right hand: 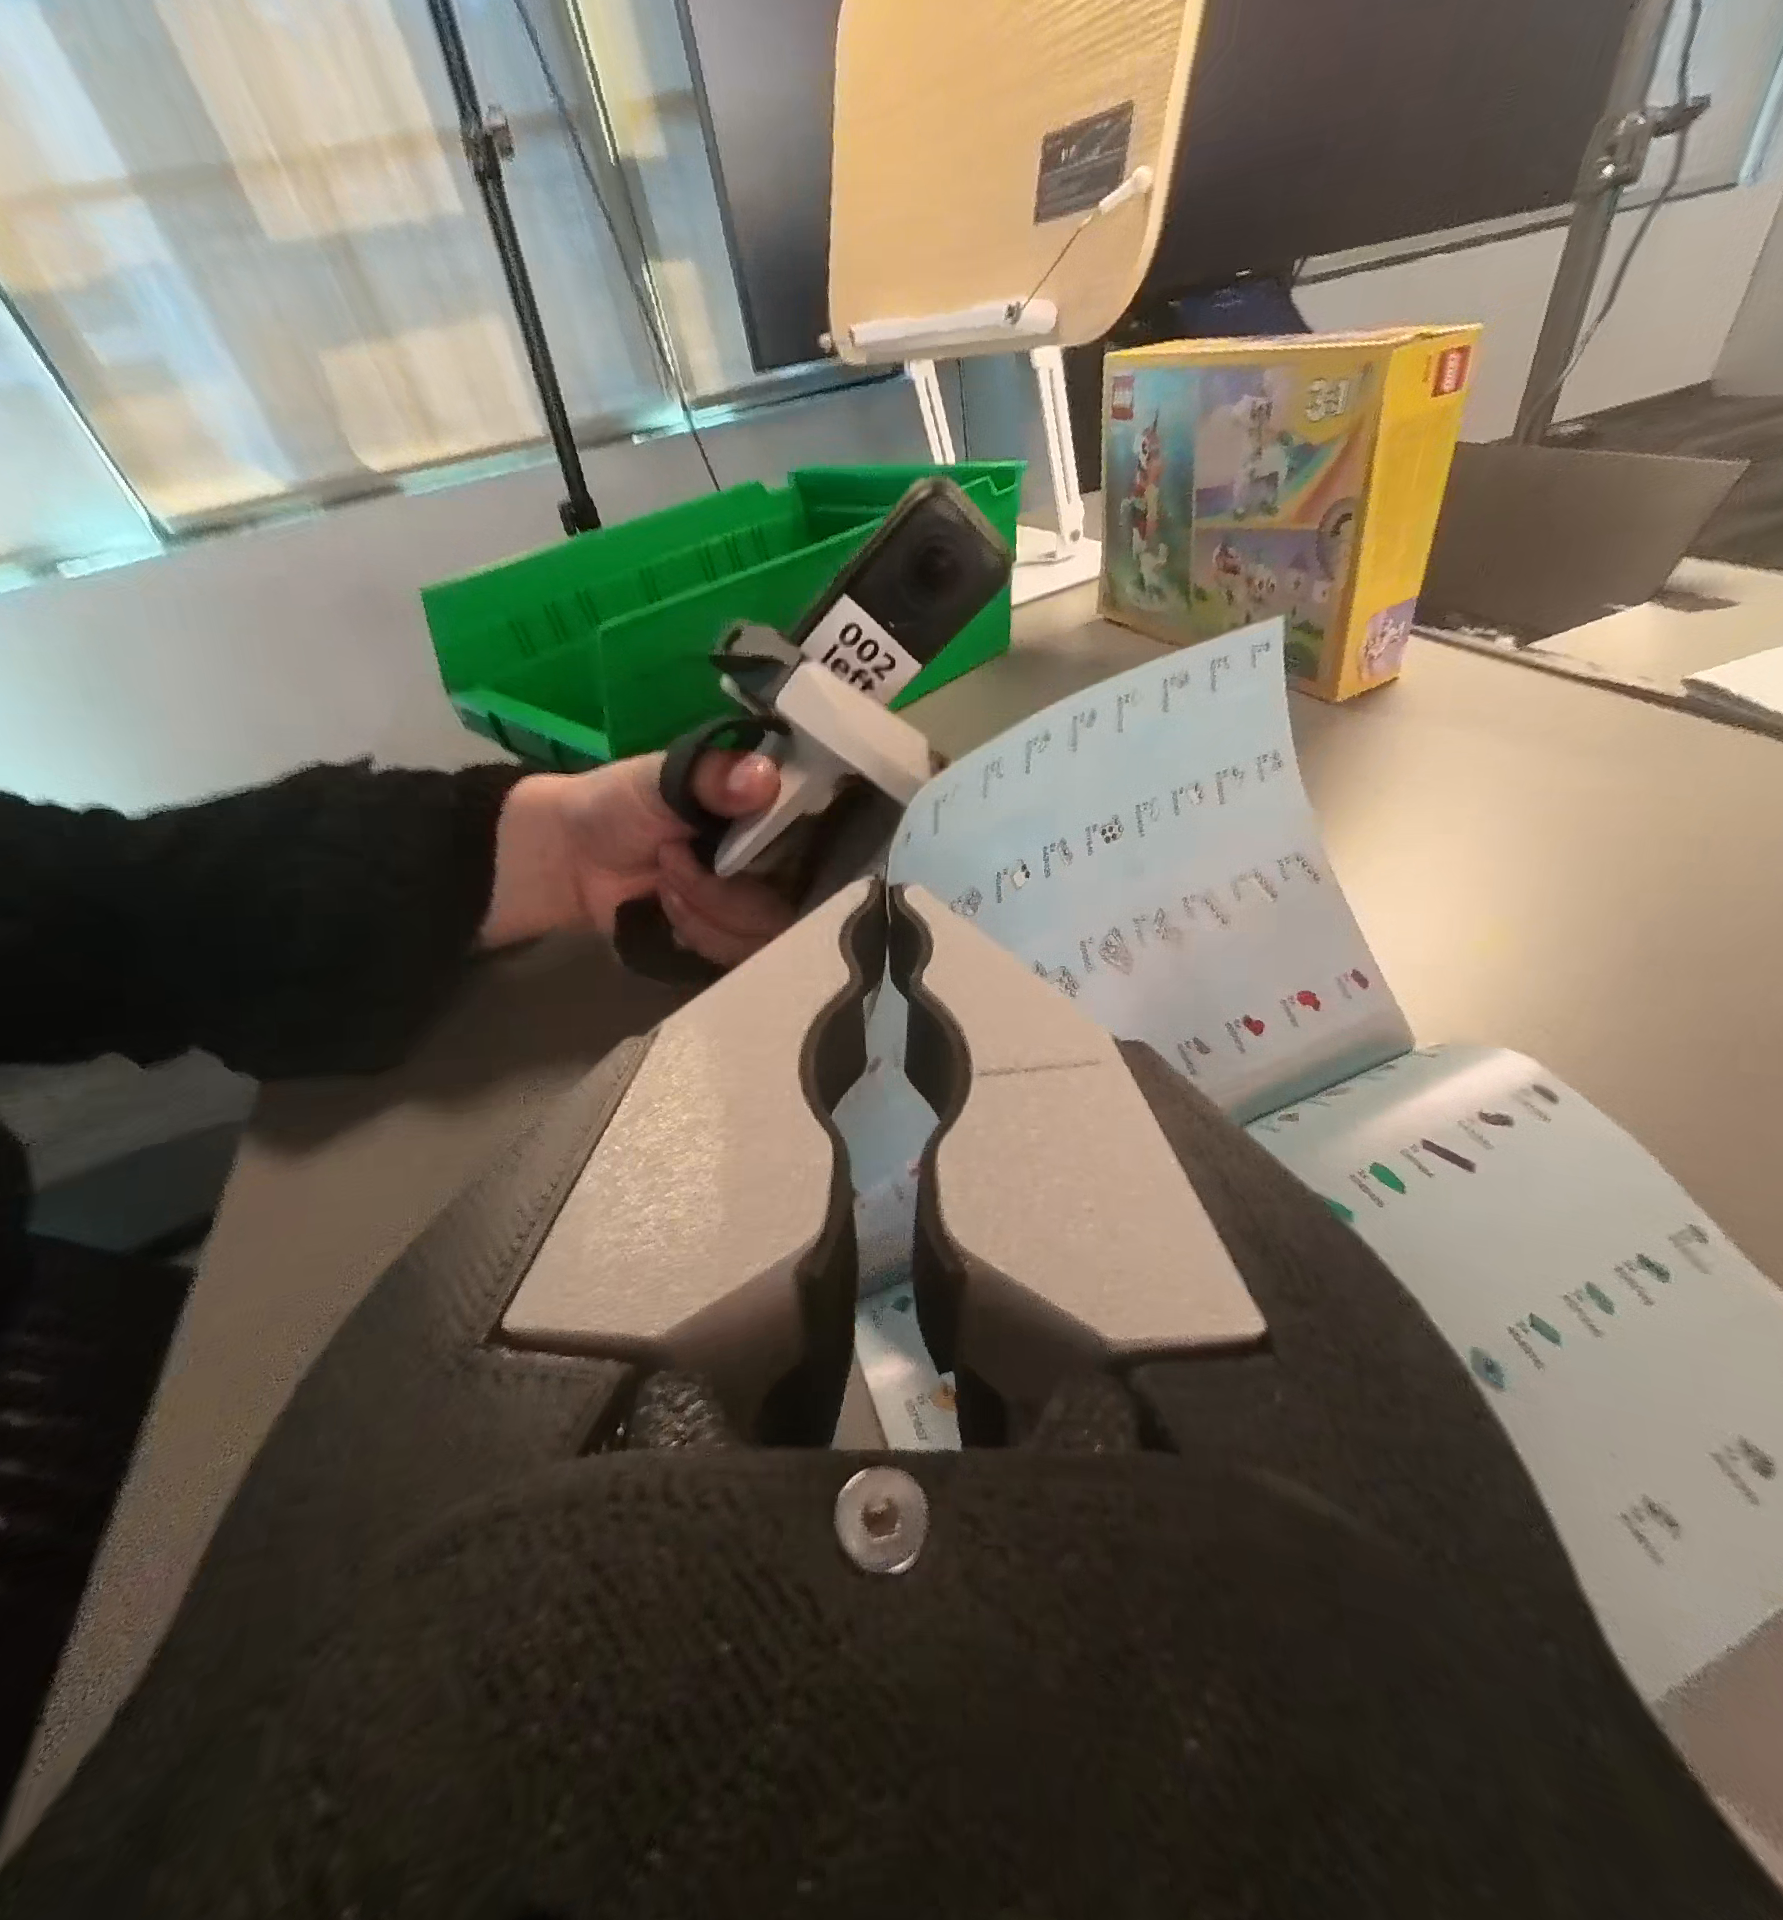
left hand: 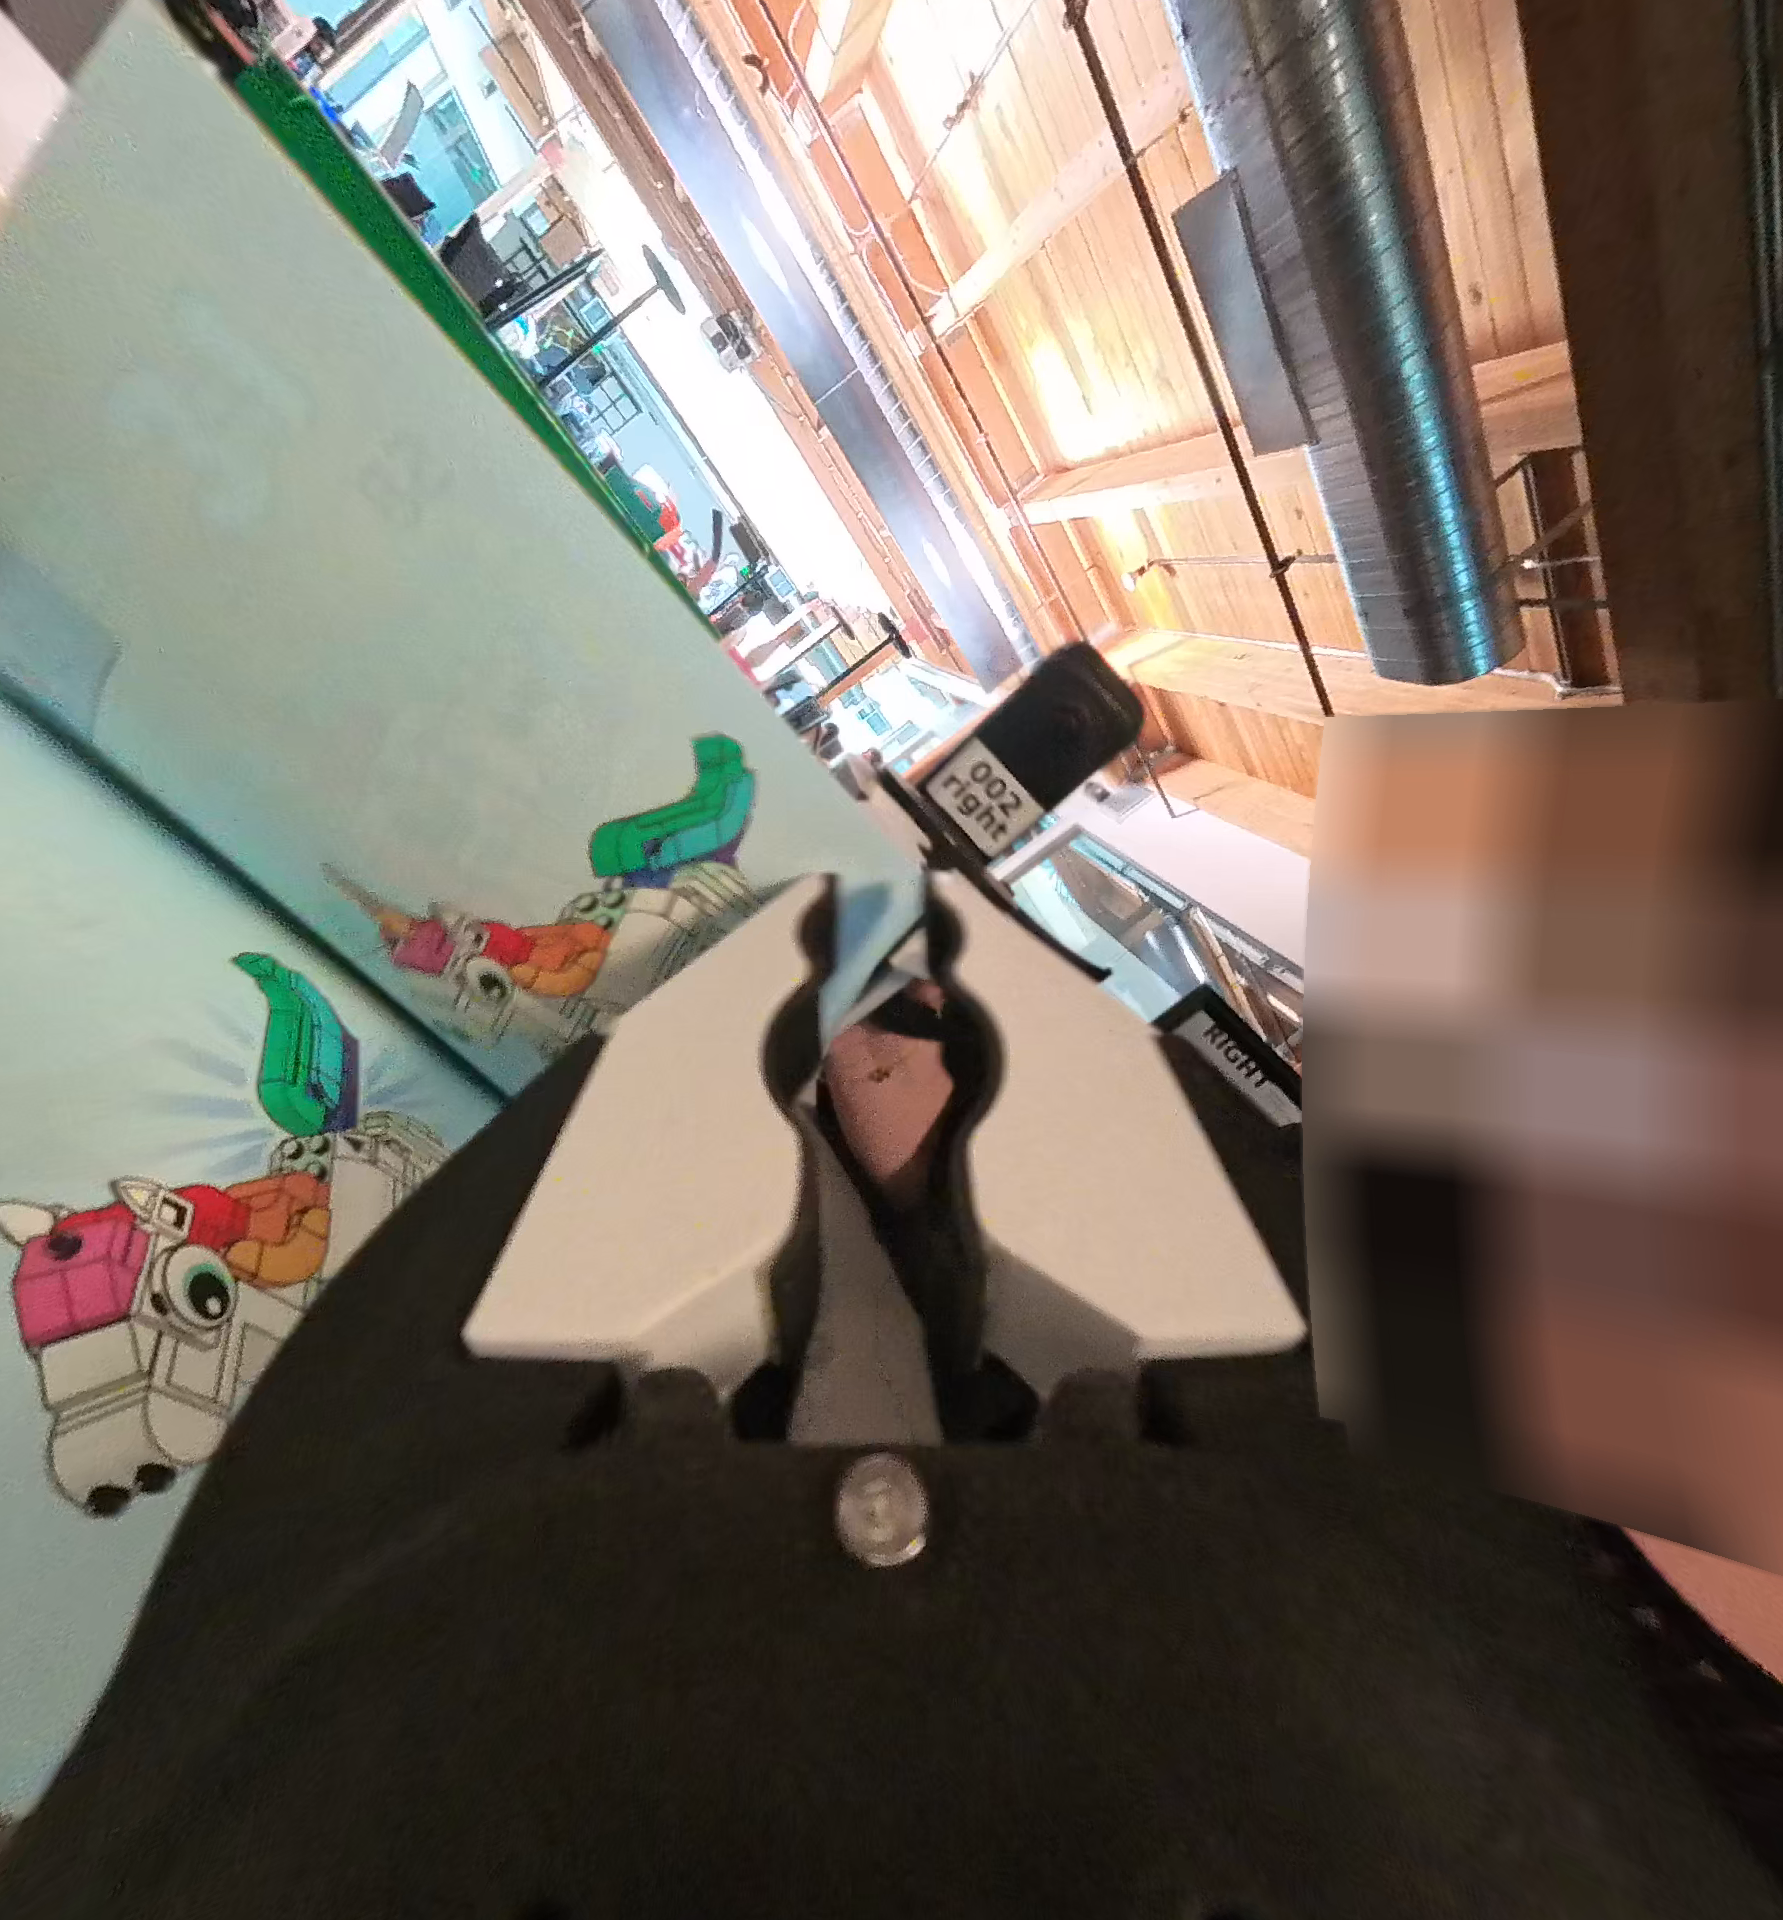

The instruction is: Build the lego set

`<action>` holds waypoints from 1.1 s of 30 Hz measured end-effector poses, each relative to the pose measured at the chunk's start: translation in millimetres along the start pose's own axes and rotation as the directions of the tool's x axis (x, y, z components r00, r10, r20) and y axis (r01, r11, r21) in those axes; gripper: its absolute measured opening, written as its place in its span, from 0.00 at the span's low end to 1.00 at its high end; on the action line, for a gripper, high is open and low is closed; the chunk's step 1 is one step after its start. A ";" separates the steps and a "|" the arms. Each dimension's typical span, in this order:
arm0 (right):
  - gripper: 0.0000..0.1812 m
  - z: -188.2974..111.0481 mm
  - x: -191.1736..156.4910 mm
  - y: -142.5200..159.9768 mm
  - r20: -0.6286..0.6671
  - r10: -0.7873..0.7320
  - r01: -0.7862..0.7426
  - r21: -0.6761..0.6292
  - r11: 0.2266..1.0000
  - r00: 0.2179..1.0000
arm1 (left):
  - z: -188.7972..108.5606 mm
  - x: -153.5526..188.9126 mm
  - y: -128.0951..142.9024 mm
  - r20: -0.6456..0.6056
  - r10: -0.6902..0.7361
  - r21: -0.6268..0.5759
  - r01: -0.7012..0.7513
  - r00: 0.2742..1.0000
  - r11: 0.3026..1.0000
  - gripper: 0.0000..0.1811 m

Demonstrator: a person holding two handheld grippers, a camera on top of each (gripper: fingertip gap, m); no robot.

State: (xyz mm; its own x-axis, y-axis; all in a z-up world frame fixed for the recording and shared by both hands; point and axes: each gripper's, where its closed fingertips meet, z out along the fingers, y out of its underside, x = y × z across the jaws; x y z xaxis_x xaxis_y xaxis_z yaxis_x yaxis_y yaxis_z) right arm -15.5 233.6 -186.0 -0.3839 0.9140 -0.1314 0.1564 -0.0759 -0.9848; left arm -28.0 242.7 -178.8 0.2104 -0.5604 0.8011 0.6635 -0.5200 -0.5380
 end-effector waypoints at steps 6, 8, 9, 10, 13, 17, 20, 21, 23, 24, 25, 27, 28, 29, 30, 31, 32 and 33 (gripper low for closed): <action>0.00 7.4 -3.4 11.8 -0.079 -0.304 0.293 -0.127 0.948 0.949 | -7.1 -16.6 -5.4 0.151 0.012 0.025 -0.016 0.988 1.000 0.35; 0.00 9.3 -5.6 13.0 -0.090 -0.384 0.368 -0.154 0.917 0.919 | -9.1 -20.2 -5.6 0.211 0.036 0.016 -0.041 0.977 0.999 0.37; 0.00 10.3 -7.2 13.1 -0.093 -0.429 0.412 -0.162 0.897 0.898 | -9.7 -22.5 -4.6 0.241 0.047 0.004 -0.050 0.969 0.999 0.38; 0.00 11.1 -9.1 13.0 -0.097 -0.477 0.458 -0.169 0.873 0.873 | -9.9 -24.8 -2.9 0.271 0.061 -0.013 -0.059 0.961 0.998 0.39; 0.00 13.3 -11.9 14.6 -0.119 -0.637 0.606 -0.218 0.765 0.762 | -8.0 -29.7 5.0 0.324 0.079 -0.067 -0.061 0.943 0.996 0.40; 0.00 15.5 -11.5 16.3 -0.148 -0.788 0.735 -0.293 0.612 0.597 | -3.3 -30.0 15.1 0.318 0.038 -0.100 -0.006 0.948 0.995 0.38; 0.00 16.5 -8.7 21.2 -0.142 -0.832 0.764 -0.339 0.549 0.536 | -1.7 -29.1 19.7 0.310 0.020 -0.121 0.018 0.951 0.992 0.31; 0.00 16.9 -7.7 23.2 -0.139 -0.837 0.765 -0.348 0.542 0.530 | -1.5 -28.2 19.9 0.303 0.017 -0.121 0.021 0.953 0.992 0.28; 0.00 17.3 -5.9 24.1 -0.149 -0.827 0.755 -0.344 0.558 0.543 | -1.7 -25.0 17.4 0.272 -0.005 -0.100 0.033 0.962 0.994 0.22; 0.00 17.1 -5.3 23.5 -0.156 -0.811 0.743 -0.333 0.581 0.564 | -1.8 -22.5 14.7 0.246 -0.018 -0.081 0.039 0.969 0.996 0.20; 0.01 16.3 -5.4 22.2 -0.161 -0.791 0.728 -0.315 0.609 0.591 | -2.1 -19.5 11.7 0.215 -0.036 -0.058 0.050 0.976 0.997 0.18; 0.03 13.7 -6.3 18.1 -0.167 -0.738 0.691 -0.268 0.672 0.653 | -2.9 -15.0 6.3 0.162 -0.067 -0.020 0.071 0.985 0.997 0.13; 0.04 12.0 -6.9 15.6 -0.170 -0.713 0.673 -0.242 0.699 0.680 | -3.5 -13.3 4.4 0.139 -0.078 -0.007 0.079 0.987 0.997 0.12; 0.05 10.1 -6.9 13.5 -0.173 -0.692 0.656 -0.222 0.721 0.701 | -4.2 -12.8 3.0 0.127 -0.086 0.003 0.086 0.988 0.996 0.09; 0.06 8.3 -6.2 11.8 -0.178 -0.674 0.643 -0.207 0.738 0.717 | -4.7 -13.0 2.5 0.121 -0.089 0.007 0.088 0.989 0.996 0.08; 0.07 6.5 -5.5 10.4 -0.182 -0.660 0.631 -0.196 0.751 0.729 | -5.2 -13.7 2.3 0.122 -0.087 0.008 0.087 0.989 0.996 0.08; 0.07 5.0 -5.0 9.2 -0.184 -0.646 0.620 -0.184 0.763 0.740 | -5.3 -14.4 2.4 0.123 -0.086 0.008 0.085 0.989 0.996 0.07; 0.08 3.8 -5.0 7.6 -0.188 -0.632 0.609 -0.171 0.775 0.752 | -5.2 -14.1 2.1 0.121 -0.085 0.009 0.084 0.989 0.996 0.07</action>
State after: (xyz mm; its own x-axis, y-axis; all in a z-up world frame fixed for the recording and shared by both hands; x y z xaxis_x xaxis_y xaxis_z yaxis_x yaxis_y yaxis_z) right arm -15.9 227.0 -193.3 -0.2168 0.8100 0.5448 0.0429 0.5654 -0.8237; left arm -33.4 246.1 -192.6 0.2385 -0.4323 0.8696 0.6852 -0.5597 -0.4662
